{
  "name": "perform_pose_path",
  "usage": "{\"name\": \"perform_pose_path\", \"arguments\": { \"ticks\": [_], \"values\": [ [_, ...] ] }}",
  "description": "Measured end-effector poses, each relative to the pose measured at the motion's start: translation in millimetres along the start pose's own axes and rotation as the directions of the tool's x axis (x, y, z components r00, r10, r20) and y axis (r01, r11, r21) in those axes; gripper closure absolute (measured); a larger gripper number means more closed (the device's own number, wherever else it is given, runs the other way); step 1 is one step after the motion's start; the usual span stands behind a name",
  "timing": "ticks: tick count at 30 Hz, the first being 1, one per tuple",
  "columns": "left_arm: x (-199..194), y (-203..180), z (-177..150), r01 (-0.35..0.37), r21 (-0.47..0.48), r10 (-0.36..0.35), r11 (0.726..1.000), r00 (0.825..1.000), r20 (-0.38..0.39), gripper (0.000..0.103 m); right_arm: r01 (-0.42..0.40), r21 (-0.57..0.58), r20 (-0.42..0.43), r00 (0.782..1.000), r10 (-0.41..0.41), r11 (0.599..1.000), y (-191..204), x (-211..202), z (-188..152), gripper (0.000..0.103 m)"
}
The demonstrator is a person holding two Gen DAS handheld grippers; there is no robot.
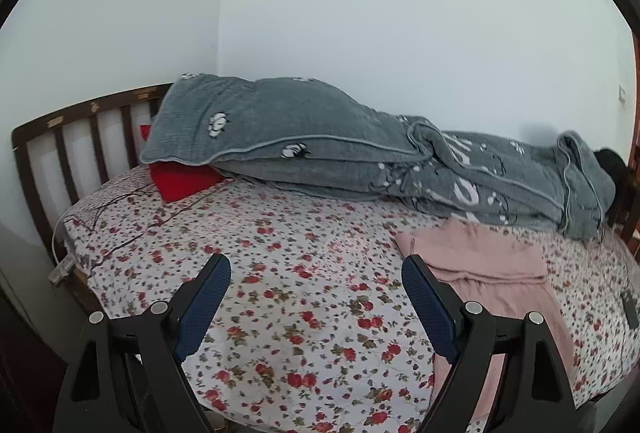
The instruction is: Fold small clothes
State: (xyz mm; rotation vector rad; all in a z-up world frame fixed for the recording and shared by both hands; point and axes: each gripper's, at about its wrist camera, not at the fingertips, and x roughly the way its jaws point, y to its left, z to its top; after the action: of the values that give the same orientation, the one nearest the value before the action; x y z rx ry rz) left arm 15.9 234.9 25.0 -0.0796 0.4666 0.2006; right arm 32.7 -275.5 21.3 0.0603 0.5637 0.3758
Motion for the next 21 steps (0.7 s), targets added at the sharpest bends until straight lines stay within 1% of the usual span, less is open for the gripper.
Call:
{"name": "perform_pose_path", "arguments": {
  "ticks": [4, 8, 11, 15, 18, 21],
  "values": [
    [25, -22, 0, 0.020, 0.015, -0.019, 1.000, 0.999, -0.032, 0.016, 0.004, -0.008, -0.007, 1.000, -0.004, 1.000, -4, 12, -1, 0.047],
    [59, -49, 1, 0.040, 0.031, -0.038, 0.999, 0.996, -0.078, 0.016, 0.018, -0.016, -0.002, 1.000, -0.018, 1.000, -10, 28, -3, 0.046],
    [85, -67, -1, 0.070, 0.036, -0.066, 0.997, 0.992, -0.111, 0.016, 0.044, -0.024, -0.002, 0.999, -0.045, 0.999, -15, 44, -6, 0.042],
    [125, -90, -7, 0.133, 0.017, -0.129, 0.991, 0.978, -0.163, 0.016, 0.082, -0.015, -0.027, 0.996, -0.082, 0.997, -34, 81, -16, 0.039],
    [163, -115, -17, 0.181, 0.015, -0.174, 0.983, 0.966, -0.192, 0.016, 0.089, 0.031, -0.061, 0.994, -0.087, 0.996, -55, 113, -24, 0.039],
    [195, -136, -26, 0.211, 0.018, -0.203, 0.977, 0.957, -0.209, 0.016, 0.123, 0.076, -0.085, 0.990, -0.116, 0.989, -78, 147, -32, 0.039]
  ]
}}
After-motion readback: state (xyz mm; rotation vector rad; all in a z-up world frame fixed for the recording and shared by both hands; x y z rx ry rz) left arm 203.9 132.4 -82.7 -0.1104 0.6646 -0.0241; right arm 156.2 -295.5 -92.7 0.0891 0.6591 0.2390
